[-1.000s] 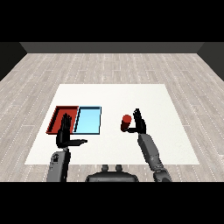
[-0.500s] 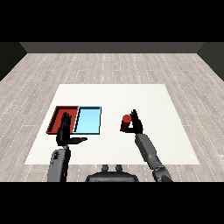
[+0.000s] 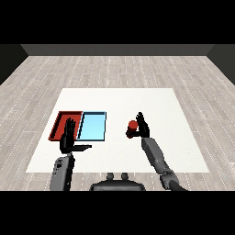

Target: Pick the red can and put it in the red box

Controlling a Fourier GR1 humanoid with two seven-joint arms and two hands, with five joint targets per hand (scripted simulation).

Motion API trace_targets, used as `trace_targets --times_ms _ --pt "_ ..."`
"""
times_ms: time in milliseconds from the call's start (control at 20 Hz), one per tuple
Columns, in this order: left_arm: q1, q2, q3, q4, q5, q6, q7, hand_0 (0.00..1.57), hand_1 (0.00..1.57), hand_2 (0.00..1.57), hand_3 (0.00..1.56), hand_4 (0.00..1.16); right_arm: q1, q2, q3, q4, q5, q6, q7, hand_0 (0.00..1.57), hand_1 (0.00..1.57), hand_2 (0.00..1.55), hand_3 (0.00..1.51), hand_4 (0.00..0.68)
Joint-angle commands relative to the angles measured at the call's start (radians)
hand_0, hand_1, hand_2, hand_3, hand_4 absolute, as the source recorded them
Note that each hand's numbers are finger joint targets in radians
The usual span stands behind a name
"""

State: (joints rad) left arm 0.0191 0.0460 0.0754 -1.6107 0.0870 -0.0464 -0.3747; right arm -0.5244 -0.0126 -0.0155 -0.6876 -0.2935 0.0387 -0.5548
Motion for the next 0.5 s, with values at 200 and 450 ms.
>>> trace_targets --times_ms 200,450 --pt "-0.041 0.004 0.015 0.042 -0.006 0.008 -0.019 0.00 0.00 0.00 0.00 0.00 -0.002 -0.006 -0.011 -0.021 -0.003 0.002 0.052 0.00 0.00 0.00 0.00 0.000" --pt "0.046 0.026 0.011 -0.103 0.026 -0.025 0.058 0.00 0.00 0.00 0.00 0.00 -0.024 0.006 0.013 0.047 -0.002 -0.021 -0.008 0.00 0.00 0.00 0.00 0.000"
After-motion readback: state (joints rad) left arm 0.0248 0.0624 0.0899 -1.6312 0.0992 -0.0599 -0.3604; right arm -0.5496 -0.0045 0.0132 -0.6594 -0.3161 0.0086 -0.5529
